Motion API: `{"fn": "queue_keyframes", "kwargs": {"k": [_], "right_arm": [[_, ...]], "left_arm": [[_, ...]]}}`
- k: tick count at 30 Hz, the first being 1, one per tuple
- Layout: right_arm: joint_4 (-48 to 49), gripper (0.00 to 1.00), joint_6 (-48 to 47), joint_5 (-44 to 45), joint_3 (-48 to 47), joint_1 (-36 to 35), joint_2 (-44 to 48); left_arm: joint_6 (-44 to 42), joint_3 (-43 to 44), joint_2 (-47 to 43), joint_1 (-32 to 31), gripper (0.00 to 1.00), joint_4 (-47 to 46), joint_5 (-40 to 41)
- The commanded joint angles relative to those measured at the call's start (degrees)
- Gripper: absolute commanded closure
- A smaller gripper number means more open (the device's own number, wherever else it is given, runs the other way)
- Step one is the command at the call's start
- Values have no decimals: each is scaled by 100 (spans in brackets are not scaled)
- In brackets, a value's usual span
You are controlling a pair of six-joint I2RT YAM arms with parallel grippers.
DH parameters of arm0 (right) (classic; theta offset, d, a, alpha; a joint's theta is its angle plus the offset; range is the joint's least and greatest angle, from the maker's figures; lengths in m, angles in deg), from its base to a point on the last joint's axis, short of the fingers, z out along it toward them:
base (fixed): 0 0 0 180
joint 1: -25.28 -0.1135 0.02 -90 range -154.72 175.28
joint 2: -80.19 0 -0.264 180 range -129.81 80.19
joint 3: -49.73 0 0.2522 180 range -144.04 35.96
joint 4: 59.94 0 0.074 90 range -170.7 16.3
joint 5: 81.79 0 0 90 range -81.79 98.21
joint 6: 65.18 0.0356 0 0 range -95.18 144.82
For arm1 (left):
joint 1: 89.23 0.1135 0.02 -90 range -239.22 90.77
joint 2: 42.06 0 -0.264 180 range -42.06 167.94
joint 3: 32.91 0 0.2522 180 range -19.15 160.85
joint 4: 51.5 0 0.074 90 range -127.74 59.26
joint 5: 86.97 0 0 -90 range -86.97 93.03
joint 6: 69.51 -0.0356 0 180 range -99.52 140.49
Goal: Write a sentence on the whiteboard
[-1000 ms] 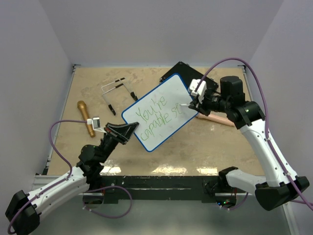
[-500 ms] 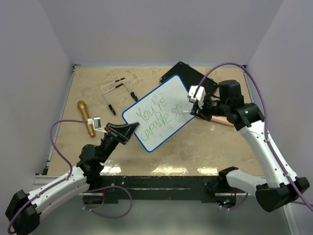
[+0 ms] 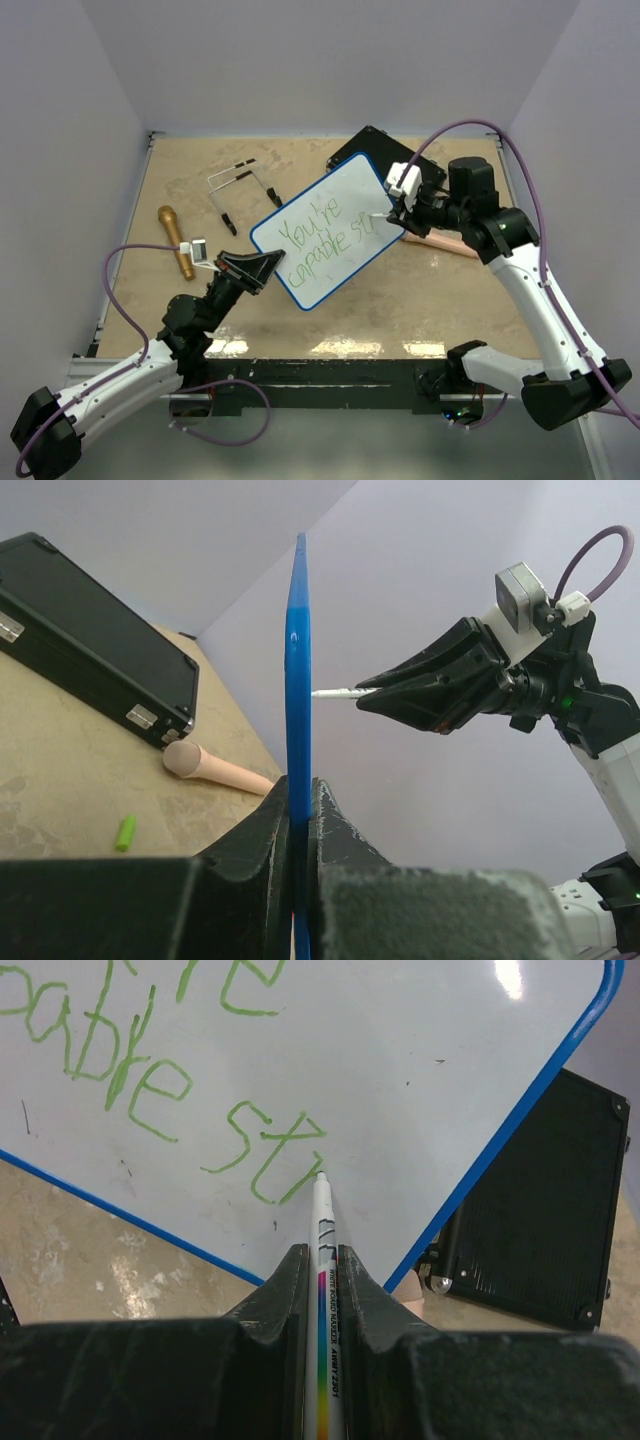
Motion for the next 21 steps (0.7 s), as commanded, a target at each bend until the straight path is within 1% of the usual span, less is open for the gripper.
{"fn": "queue_keyframes", "kwargs": {"k": [1, 4, 8, 21], "right_arm": [[538, 100, 344, 223, -141, 17, 136], [477, 100, 345, 232, -141, 17, 232], [345, 100, 248, -76, -159, 26, 373], [309, 100, 213, -23, -97, 34, 488]], "left_arm": [[73, 161, -136, 11, 100, -990, -18], [64, 152, -154, 11, 100, -981, -9], [56, 143, -198, 2, 100, -928, 26], [38, 170, -268, 11, 100, -849, 44]]}}
